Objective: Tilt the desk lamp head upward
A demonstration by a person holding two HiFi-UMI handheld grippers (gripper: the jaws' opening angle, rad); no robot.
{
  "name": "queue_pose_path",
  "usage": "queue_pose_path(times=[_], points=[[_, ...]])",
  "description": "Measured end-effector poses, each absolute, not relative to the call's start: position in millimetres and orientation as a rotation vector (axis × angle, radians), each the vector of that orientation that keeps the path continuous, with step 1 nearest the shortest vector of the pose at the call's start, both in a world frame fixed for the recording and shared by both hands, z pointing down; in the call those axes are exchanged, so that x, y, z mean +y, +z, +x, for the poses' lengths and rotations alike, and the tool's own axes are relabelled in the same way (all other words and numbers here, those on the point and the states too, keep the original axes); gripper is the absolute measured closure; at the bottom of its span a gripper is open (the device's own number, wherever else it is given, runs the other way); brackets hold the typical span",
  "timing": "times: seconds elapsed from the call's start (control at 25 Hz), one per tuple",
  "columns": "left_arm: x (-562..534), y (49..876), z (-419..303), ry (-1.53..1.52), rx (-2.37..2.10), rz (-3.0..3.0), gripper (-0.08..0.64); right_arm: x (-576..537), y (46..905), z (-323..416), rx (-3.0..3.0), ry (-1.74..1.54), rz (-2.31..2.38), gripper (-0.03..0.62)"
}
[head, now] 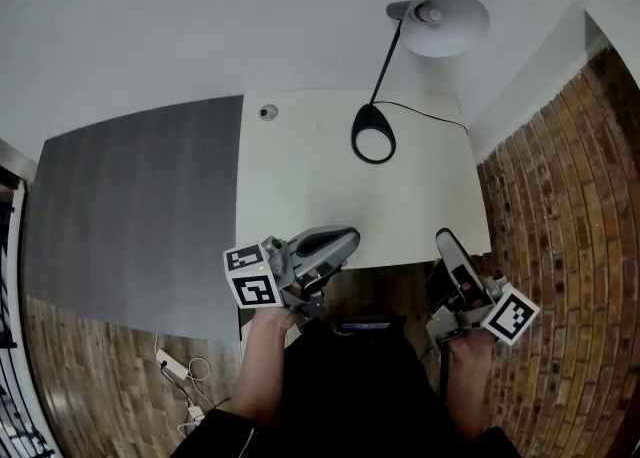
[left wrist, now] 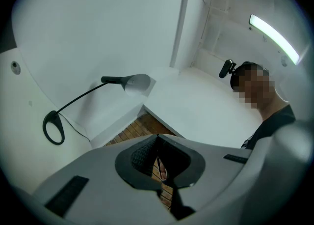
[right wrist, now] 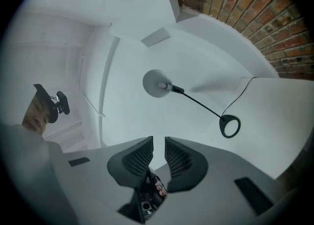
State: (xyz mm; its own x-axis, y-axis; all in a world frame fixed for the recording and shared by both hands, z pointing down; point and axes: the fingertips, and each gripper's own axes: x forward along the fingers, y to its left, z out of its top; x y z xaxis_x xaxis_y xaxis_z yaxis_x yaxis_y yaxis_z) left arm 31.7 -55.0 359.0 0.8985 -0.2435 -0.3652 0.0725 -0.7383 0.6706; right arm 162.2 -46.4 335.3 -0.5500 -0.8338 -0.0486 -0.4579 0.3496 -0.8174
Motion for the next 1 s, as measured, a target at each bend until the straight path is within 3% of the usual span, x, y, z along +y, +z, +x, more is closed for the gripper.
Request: queue_pose_path(times=[0.44,1.0], points=[[-13.1,328.4,109.0,-0.497,-0.073,2.418,0.551,-15.6,311.0,212.7,2.185,-1.003,-1.023,0.551],[46.5,337.6,194.3,-0.317,-0.153,2.417,0.55,40.7,340.7,274.0,2.14,-1.069,-0.881,0.569]])
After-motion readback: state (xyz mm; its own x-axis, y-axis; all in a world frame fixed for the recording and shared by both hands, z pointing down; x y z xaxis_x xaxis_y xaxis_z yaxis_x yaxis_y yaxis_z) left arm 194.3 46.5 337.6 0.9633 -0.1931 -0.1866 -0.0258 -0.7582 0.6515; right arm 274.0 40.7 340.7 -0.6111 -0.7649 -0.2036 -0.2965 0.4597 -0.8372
